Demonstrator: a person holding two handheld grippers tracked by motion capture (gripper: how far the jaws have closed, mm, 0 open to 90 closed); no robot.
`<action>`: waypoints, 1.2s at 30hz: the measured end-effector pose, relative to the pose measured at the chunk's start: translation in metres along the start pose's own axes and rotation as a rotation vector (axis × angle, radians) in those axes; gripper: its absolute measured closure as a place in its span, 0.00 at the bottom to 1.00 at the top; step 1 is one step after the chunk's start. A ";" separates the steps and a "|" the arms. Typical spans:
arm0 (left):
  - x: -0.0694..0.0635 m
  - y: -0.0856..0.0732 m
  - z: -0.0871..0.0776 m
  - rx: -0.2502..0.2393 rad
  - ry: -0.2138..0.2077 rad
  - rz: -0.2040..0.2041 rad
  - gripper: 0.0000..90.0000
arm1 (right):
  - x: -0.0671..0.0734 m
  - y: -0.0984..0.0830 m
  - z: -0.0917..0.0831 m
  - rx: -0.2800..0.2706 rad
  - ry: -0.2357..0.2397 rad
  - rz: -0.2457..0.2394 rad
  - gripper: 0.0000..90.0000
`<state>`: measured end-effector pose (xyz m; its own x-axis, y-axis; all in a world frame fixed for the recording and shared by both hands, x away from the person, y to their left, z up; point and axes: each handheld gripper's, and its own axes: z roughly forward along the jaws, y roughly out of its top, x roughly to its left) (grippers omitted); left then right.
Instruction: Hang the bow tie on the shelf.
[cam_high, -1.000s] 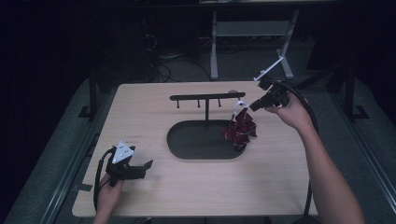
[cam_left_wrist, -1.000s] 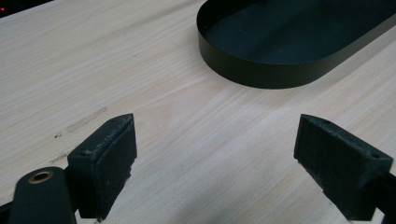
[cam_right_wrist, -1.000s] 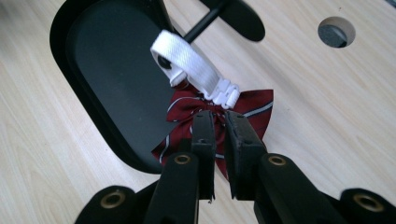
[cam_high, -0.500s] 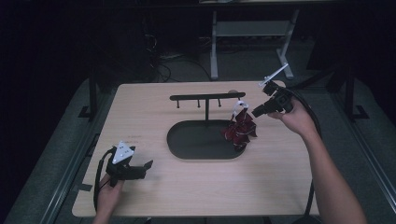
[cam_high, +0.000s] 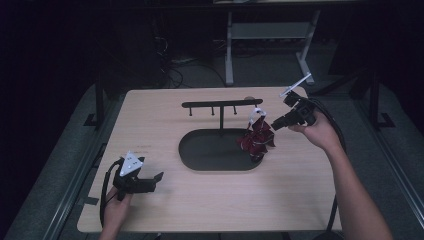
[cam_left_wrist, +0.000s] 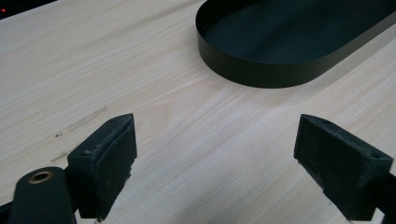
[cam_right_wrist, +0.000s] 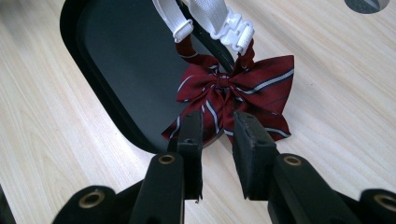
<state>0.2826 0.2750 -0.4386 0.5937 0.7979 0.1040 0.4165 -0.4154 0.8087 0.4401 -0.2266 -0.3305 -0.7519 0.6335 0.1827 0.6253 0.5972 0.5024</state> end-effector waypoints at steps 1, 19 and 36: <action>0.000 0.000 0.000 0.003 0.000 0.001 0.15 | 0.000 -0.001 0.000 -0.002 0.003 0.002 0.80; 0.000 0.000 0.002 0.002 0.001 0.000 0.15 | -0.003 -0.015 0.006 -0.001 0.025 0.016 0.75; 0.000 0.000 0.002 0.003 -0.002 0.000 0.15 | -0.001 -0.025 0.010 -0.001 0.033 0.027 0.71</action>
<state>0.2838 0.2740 -0.4402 0.5950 0.7972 0.1027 0.4187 -0.4165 0.8069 0.4275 -0.2371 -0.3513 -0.7411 0.6327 0.2245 0.6455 0.5796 0.4973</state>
